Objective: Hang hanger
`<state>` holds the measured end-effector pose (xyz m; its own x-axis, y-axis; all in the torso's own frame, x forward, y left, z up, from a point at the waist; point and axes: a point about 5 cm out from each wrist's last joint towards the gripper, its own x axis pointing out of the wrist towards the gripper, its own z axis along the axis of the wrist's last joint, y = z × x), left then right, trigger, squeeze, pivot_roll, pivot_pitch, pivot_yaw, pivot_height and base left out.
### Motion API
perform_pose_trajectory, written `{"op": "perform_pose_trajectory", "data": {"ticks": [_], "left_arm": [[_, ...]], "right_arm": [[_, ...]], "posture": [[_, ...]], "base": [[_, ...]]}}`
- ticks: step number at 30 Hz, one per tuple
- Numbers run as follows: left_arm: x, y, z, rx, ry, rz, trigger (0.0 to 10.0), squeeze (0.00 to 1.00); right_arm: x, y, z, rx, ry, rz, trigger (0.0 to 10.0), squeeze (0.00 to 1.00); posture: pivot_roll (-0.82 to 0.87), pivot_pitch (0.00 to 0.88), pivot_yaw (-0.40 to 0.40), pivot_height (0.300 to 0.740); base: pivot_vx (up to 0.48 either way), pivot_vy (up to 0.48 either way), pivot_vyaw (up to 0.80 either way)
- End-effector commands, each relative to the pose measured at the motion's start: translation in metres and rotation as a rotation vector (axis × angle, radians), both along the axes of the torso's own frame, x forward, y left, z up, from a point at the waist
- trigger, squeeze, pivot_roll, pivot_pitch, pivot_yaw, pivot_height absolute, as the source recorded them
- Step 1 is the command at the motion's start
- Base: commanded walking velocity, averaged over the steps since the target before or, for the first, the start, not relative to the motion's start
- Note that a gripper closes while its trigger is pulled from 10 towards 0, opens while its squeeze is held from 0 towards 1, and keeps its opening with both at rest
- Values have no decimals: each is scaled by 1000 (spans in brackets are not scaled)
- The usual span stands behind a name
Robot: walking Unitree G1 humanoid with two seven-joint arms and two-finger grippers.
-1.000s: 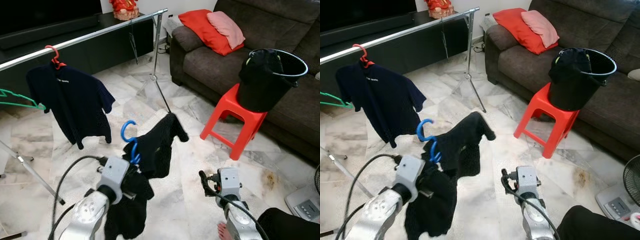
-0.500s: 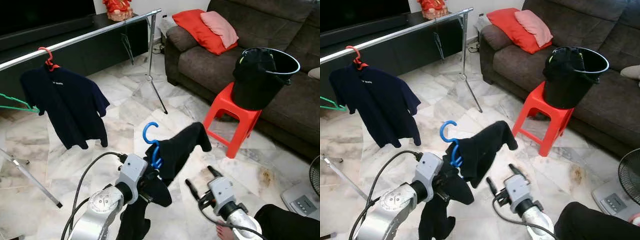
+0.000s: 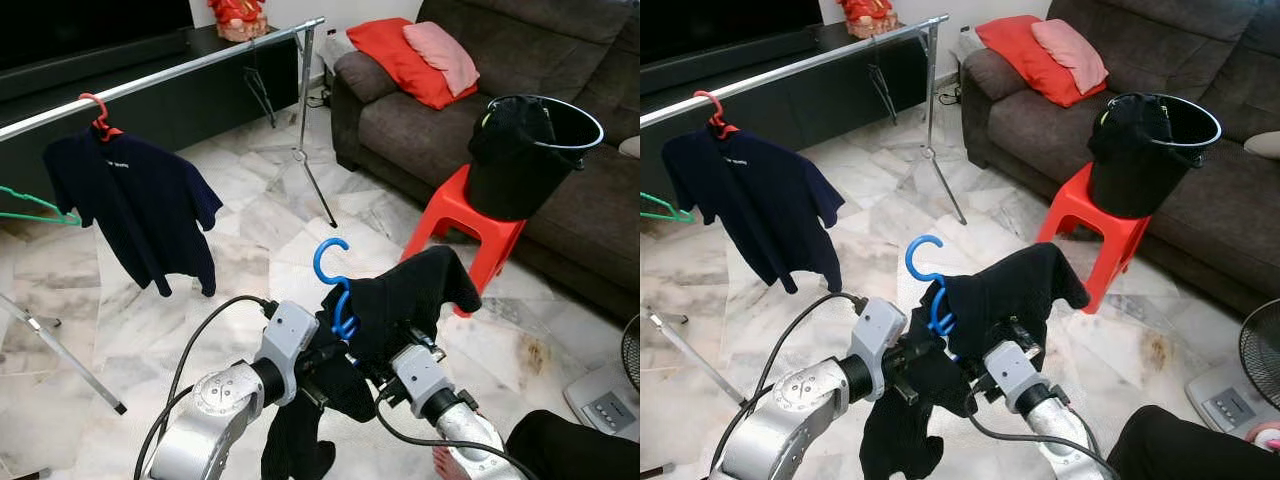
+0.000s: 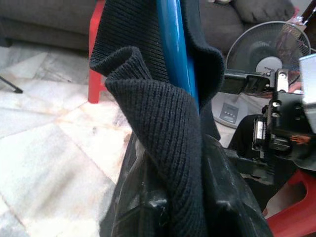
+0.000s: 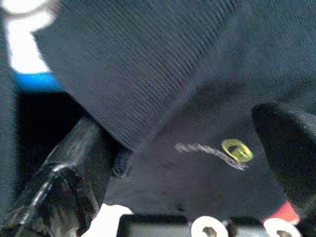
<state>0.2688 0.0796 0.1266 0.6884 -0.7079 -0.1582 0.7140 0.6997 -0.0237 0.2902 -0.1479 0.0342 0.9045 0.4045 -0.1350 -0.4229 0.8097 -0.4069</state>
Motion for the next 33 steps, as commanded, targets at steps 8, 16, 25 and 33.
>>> {"op": "perform_pose_trajectory", "data": {"ticks": [8, 16, 25, 33], "left_arm": [[-2, -7, 12, -41, -30, -49, 10000, 0], [-5, -7, 15, -50, -15, -77, 10000, 0], [-6, -6, 16, -50, -13, -80, 10000, 0], [-8, -6, 14, -53, -7, -83, 10000, 0]], "right_arm": [[-6, -11, -7, -4, 25, -76, 0, 0], [-6, -8, -10, -10, 18, -90, 0, 0], [-3, -8, -7, 0, 5, -114, 0, 0], [-2, -10, -5, 9, -6, -122, 0, 0]], "posture": [[35, 135, -21, 740], [41, 140, -18, 740], [44, 143, -21, 740], [44, 144, -22, 740]], "base": [[0, 0, 0], [0, 0, 0], [0, 0, 0], [0, 0, 0]]}}
